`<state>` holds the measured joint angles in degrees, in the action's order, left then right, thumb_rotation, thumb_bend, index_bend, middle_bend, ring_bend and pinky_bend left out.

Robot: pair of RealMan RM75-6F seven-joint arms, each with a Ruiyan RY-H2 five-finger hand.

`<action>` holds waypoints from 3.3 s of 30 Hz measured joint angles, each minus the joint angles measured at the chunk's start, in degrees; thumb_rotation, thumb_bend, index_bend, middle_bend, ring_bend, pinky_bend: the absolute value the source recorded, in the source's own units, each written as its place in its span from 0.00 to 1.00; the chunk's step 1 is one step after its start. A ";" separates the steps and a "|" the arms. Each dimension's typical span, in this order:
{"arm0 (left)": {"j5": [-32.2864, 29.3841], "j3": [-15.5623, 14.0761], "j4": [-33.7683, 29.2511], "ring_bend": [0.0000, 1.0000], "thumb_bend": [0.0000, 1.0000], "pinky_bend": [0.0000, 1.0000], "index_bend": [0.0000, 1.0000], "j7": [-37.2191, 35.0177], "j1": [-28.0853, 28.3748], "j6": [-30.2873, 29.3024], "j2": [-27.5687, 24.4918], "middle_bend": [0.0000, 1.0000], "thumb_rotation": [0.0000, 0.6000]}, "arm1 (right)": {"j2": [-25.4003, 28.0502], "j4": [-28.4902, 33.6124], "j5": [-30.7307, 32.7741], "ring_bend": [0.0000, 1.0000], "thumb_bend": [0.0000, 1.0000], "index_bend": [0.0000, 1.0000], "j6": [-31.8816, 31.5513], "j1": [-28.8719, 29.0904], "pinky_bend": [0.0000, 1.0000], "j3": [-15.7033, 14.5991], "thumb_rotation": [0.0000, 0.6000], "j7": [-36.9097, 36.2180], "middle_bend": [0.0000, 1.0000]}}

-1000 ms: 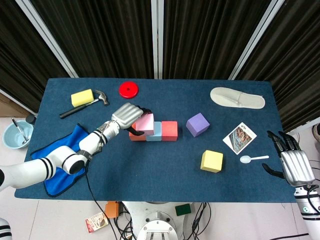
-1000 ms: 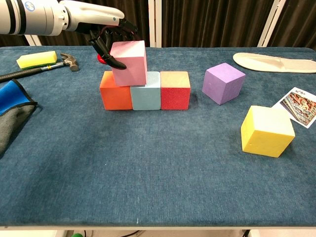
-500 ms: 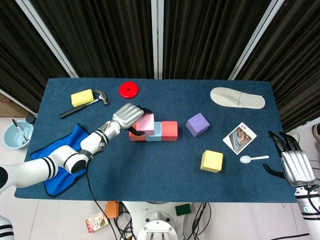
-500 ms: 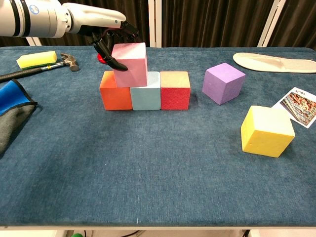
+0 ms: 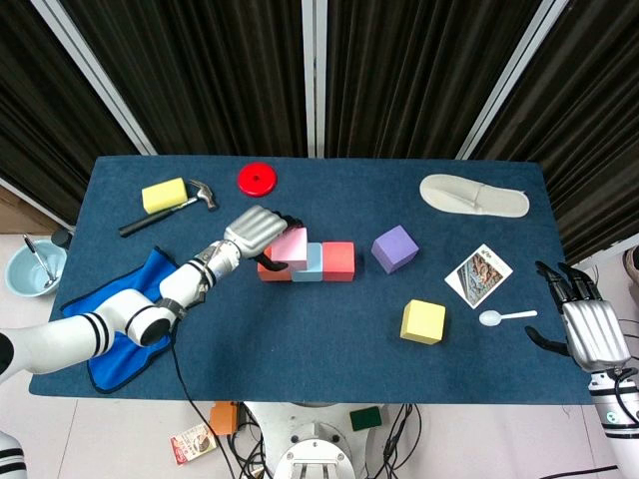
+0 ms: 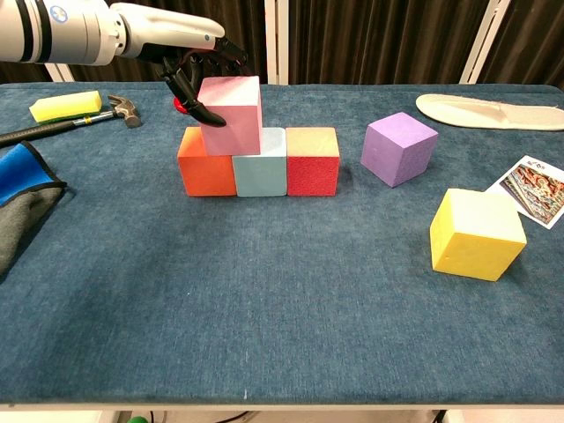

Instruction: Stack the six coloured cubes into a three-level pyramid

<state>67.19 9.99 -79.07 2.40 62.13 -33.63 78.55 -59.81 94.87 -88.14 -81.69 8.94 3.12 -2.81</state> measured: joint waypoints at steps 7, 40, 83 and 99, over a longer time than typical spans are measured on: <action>-0.05 -0.37 0.35 0.32 0.21 0.40 0.33 0.09 0.04 0.09 0.35 0.27 0.79 | -0.07 0.01 0.04 0.06 0.18 0.07 0.10 -0.03 0.13 0.01 1.00 -0.04 0.17; -0.36 -1.30 -0.50 0.25 0.20 0.38 0.22 2.33 0.17 -0.70 -0.14 0.15 0.54 | -0.05 -0.27 0.15 0.06 0.18 0.07 0.29 -0.21 0.10 0.04 1.00 -1.59 0.17; -0.30 -1.53 -1.55 0.23 0.20 0.32 0.25 4.88 0.00 -2.34 -0.68 0.22 0.73 | -0.42 -1.51 -0.02 0.06 0.18 0.06 -0.20 -0.76 0.10 -0.01 1.00 -3.43 0.16; 0.62 -2.03 -1.06 0.13 0.20 0.28 0.15 3.95 0.08 -1.22 -0.63 0.09 0.72 | -0.50 -1.47 0.18 0.06 0.18 0.06 -0.09 -0.76 0.08 0.05 1.00 -3.36 0.16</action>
<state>67.81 7.96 -80.12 6.34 62.21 -34.85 77.92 -60.31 93.40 -87.96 -81.78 8.18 3.17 -6.17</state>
